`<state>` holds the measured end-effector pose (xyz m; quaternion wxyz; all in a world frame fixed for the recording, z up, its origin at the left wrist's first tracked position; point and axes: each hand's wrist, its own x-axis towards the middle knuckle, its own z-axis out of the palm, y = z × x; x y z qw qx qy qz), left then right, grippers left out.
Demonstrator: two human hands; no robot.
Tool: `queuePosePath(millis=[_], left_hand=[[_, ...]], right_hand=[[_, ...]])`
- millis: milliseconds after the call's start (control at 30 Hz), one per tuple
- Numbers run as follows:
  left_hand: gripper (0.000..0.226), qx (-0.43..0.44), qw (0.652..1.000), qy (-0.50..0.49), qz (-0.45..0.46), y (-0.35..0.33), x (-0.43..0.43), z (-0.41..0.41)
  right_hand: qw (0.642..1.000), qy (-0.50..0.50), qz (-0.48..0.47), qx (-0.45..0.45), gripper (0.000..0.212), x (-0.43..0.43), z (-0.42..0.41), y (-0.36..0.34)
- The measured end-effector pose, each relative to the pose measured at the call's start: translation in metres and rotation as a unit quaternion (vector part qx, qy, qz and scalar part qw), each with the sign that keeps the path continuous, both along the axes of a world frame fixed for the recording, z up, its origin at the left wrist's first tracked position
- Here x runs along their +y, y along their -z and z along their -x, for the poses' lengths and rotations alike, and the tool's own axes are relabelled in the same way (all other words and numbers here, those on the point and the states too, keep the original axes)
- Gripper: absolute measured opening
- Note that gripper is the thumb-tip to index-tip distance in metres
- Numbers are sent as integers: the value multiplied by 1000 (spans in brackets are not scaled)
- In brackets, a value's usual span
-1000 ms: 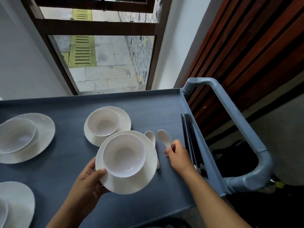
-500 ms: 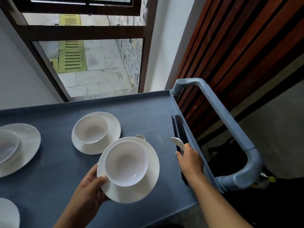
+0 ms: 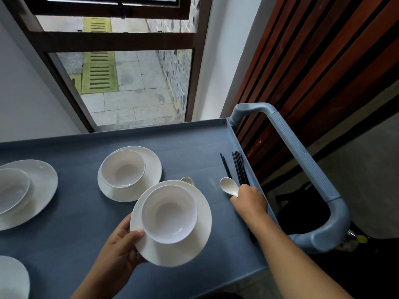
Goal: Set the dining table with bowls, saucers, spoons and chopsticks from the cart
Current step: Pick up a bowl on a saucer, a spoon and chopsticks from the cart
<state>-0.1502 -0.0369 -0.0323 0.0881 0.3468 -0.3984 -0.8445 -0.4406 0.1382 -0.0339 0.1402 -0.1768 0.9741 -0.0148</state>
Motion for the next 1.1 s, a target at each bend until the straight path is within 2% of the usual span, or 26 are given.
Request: queuePosePath(millis=[233, 300, 367, 400, 433, 500, 567, 600, 700, 800, 900, 1100], left_hand=[[52, 12, 1000, 8, -2, -5, -8, 2], [50, 13, 1000, -1, -5, -4, -12, 2], [49, 13, 1000, -3, -4, -4, -16, 2], [50, 14, 1000, -4, -3, -3, -18, 1], [50, 15, 1000, -6, -1, -4, -21, 0], [49, 21, 1000, -12, -2, -6, -26, -3], [49, 27, 999, -17, -2, -10, -31, -7], [49, 28, 999, -20, -1, -11, -33, -9], [50, 29, 999, -22, 3, -13, -39, -19], [50, 25, 999, -32, 3, -14, -46, -30], [49, 20, 999, -47, 13, -18, -51, -44], [47, 23, 995, -86, 31, -30, -57, -67]], right_hand=[[999, -16, -21, -25, 12, -10, 6, -6], [998, 0, 33, -45, 15, -6, 6, -6], [985, 34, 142, -93, 19, -4, 0, -10], [963, 64, 222, -136, 17, -6, -5, -14], [924, 104, 313, -193, 13, -8, -11, -18], [817, 164, 464, -301, 7, -12, -25, -28], [754, 172, 530, -347, 8, -18, -41, -38], [742, 167, 542, -358, 7, -22, -47, -41], [738, 150, 539, -377, 8, -37, -67, -49], [709, 149, 548, -417, 14, -50, -87, -55], [705, 115, 546, -437, 30, -62, -105, -57], [698, 99, 524, -478, 32, -88, -131, -59]])
